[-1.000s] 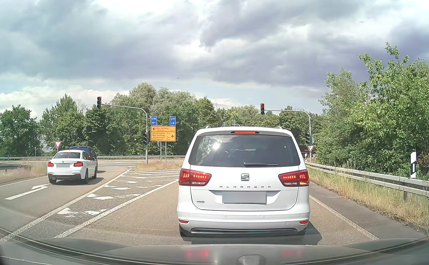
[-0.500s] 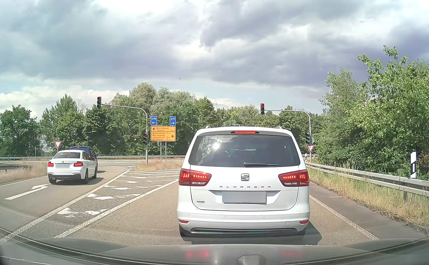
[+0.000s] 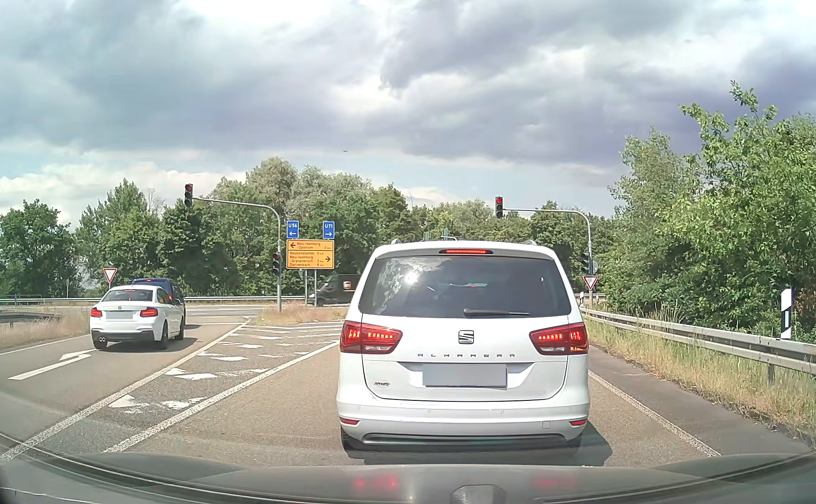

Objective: Follow the waypoints while adhering to traffic rules and regulations

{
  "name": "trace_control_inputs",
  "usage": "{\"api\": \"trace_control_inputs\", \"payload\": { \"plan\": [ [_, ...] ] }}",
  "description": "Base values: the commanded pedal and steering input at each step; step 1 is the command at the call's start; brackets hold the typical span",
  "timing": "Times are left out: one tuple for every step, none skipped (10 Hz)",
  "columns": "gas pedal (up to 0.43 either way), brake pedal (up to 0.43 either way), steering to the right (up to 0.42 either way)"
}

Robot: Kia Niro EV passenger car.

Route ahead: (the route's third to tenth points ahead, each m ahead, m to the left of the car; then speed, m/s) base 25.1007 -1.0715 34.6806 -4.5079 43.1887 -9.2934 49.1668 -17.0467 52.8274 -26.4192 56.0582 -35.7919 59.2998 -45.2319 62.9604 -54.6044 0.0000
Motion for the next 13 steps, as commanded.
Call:
{"api": "trace_control_inputs", "payload": {
  "plan": [
    [0.0,0.311,0.01],
    [0.0,0.305,0.01],
    [0.0,0.305,0.01],
    [0.0,0.305,0.01],
    [0.0,0.305,0.01],
    [0.0,0.305,0.01],
    [0.0,0.311,0.01],
    [0.0,0.305,0.01],
    [0.0,0.305,0.01],
    [0.0,0.305,0.01],
    [0.0,0.305,0.01],
    [0.0,0.305,0.01],
    [0.0,0.305,0.01]
  ]
}}
